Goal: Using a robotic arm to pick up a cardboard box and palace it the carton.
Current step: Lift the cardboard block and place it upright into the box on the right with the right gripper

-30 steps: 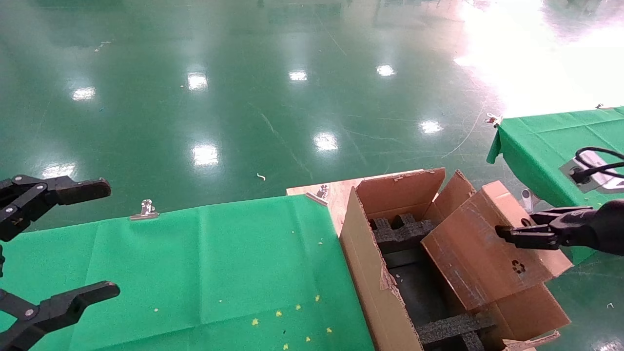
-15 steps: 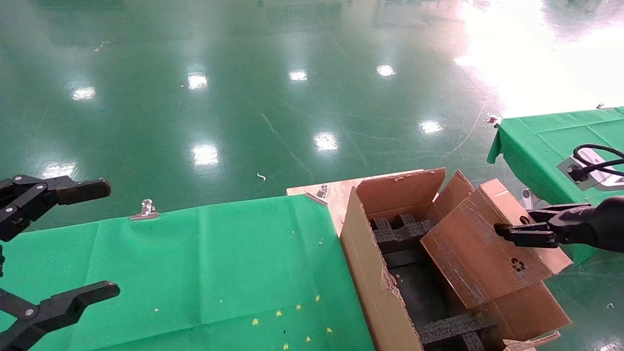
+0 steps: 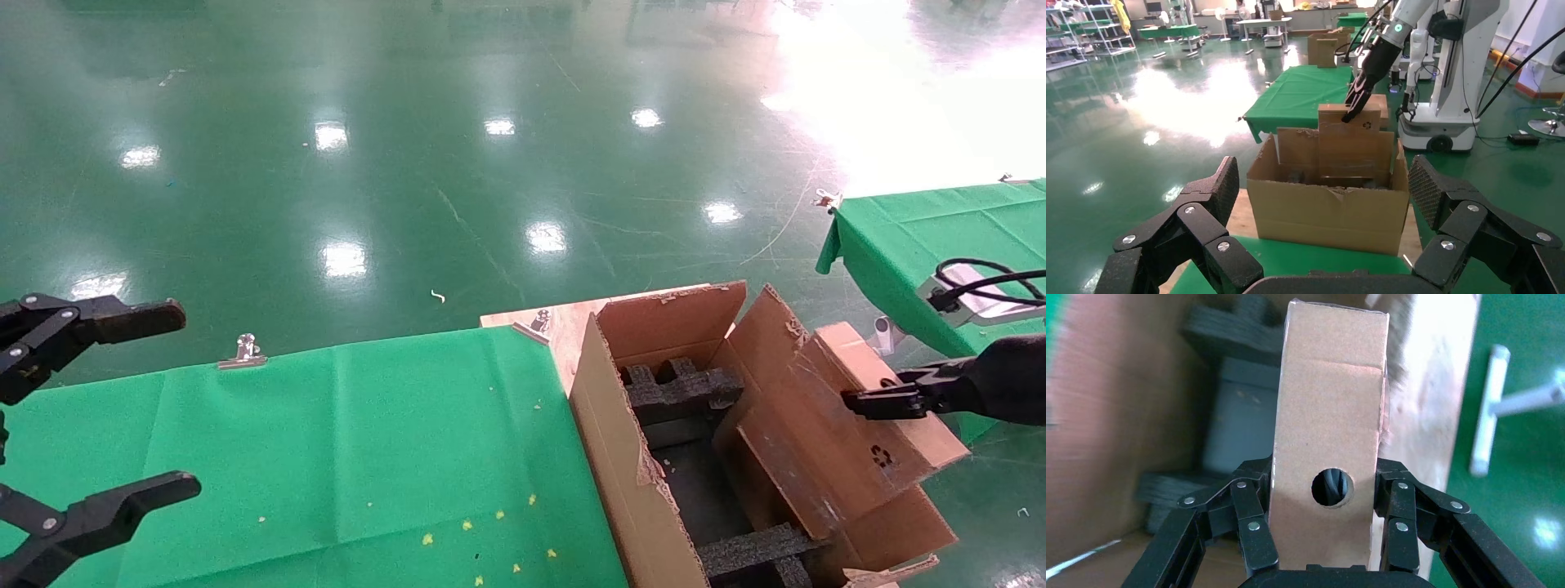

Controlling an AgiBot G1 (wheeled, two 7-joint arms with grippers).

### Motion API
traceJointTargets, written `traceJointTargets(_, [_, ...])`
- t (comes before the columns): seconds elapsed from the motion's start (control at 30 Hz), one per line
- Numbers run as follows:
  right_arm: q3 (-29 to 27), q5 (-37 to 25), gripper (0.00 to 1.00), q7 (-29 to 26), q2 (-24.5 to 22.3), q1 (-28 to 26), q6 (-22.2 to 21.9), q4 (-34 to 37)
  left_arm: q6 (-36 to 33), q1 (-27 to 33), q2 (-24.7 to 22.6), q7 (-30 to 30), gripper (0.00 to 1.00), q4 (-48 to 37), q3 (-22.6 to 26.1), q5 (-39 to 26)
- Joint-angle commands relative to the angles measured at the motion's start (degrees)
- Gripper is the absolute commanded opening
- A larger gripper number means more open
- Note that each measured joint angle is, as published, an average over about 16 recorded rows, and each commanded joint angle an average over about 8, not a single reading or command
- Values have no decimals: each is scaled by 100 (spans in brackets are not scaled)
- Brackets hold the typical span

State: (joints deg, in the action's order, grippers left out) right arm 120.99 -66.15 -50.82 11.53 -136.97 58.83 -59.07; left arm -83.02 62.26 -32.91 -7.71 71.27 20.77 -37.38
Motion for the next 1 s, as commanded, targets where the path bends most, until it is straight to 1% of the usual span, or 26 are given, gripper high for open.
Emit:
traceJointTargets(0.03, [59,-94,0,-176,105,62,-77,60,0,0,0,0,100,0,0,0])
traceJointTargets(0.23, [151,-275,0,-607,307,172,-339,-7,0,0,0,0,100,0,0,0])
traceJointTargets(0.37, [215,-396,0,-992,409,254,-584,-103,0,0,0,0,100,0,0,0])
traceJointTargets(0.53, [329,-622,0,-1648,547,371,-932,-274,0,0,0,0,100,0,0,0])
traceJointTargets(0.7, [496,-1015,0,-2432,714,465,-1218,-431,0,0,0,0,100,0,0,0])
traceJointTargets(0.87, [652,-1438,0,-3141,875,507,-1371,-605,0,0,0,0,100,0,0,0])
traceJointTargets(1.0, [732,-1706,0,-3513,943,500,-1430,-777,0,0,0,0,100,0,1,0])
